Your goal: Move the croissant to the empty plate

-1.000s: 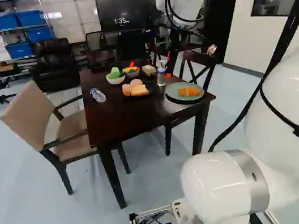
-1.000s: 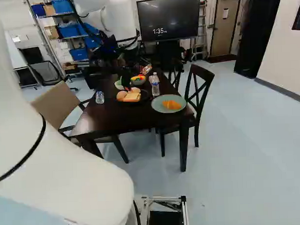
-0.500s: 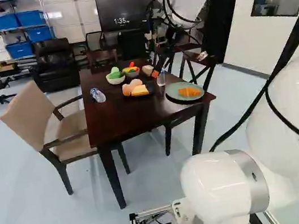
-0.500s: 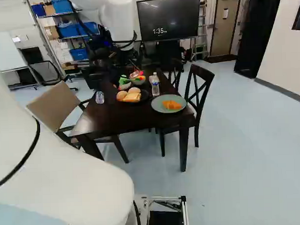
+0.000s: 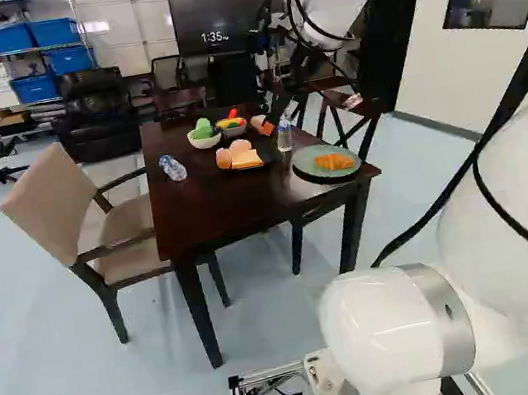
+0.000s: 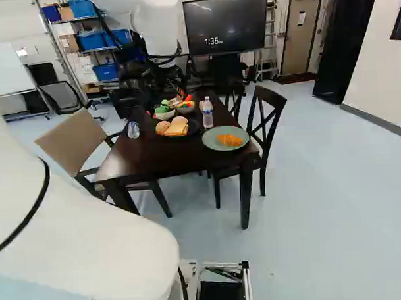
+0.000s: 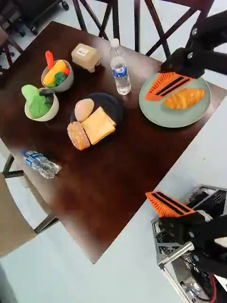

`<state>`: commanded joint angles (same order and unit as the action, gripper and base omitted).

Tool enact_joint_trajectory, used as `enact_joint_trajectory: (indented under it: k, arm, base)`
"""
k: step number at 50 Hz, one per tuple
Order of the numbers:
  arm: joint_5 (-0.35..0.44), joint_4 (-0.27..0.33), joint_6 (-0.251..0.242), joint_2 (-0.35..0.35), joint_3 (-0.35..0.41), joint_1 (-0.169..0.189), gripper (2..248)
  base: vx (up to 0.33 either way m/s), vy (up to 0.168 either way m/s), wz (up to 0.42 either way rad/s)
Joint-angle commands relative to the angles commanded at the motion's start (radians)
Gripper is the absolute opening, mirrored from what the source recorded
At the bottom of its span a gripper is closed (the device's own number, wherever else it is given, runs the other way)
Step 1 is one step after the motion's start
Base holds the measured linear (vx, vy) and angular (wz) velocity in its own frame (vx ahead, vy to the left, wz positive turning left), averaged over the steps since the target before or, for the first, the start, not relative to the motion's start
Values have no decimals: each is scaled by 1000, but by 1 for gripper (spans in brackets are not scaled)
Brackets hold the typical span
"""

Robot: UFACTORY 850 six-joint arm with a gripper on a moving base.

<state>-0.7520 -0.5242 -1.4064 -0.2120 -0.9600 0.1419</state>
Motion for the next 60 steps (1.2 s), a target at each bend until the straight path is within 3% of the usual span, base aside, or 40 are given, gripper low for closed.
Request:
enact_joint_trajectory:
  k: [30, 60]
  arm:
    - [69, 22, 60, -3, 37, -6, 247]
    - [240, 77, 208, -10, 129, -21, 247]
  base:
    - [0, 0, 0]
    - [0, 0, 0]
